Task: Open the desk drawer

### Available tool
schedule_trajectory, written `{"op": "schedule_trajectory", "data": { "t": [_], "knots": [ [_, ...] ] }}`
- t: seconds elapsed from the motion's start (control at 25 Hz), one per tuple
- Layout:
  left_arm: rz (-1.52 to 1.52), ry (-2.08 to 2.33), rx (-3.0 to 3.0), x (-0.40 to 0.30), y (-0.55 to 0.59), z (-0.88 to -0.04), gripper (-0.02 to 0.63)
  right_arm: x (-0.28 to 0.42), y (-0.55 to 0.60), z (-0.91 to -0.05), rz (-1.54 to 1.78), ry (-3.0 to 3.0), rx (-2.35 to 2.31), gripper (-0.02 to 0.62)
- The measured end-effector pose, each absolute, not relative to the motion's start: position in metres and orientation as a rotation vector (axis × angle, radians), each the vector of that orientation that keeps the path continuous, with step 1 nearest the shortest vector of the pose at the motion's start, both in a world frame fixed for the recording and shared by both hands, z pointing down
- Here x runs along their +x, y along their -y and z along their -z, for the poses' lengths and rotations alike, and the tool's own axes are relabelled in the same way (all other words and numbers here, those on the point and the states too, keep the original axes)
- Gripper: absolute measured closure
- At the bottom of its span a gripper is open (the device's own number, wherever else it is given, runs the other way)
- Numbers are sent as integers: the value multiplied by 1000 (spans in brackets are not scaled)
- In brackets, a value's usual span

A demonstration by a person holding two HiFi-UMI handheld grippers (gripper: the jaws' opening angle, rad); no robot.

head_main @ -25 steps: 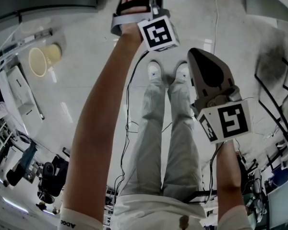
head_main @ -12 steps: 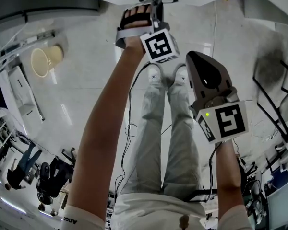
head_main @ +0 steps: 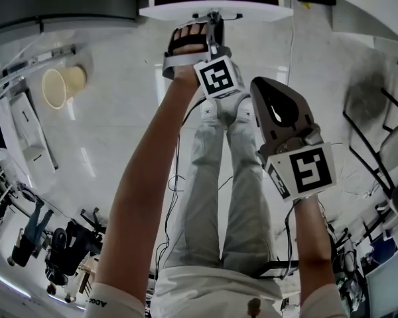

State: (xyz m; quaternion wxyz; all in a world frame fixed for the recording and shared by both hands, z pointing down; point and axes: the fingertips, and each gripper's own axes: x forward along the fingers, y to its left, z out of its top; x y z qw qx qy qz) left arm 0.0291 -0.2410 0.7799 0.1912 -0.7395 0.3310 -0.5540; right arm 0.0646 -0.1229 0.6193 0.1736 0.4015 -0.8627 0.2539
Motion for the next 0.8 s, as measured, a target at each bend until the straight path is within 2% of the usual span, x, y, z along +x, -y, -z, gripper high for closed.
{"op": "schedule_trajectory", "data": {
  "t": [0.16,0.28,0.4,0.44,0.6,0.8],
  "knots": [
    [1535,-978,-2087,29,239,-777,541,68,123,-615,-703,2443,1128,568],
    [1528,-1014,-2133,27,233,-775,453,69,125,-611,-696,2441,1136,568],
    [1506,-1103,-2197,21,226,-769,448,69,130,-605,-685,2445,1144,568],
    [1495,-1145,-2222,19,224,-766,458,69,131,-603,-682,2447,1146,568],
    [1455,-1287,-2320,10,214,-753,578,70,135,-595,-707,2455,1167,568],
    [1359,-1394,-2513,4,205,-723,598,70,139,-580,-736,2465,1178,568]
  ]
}}
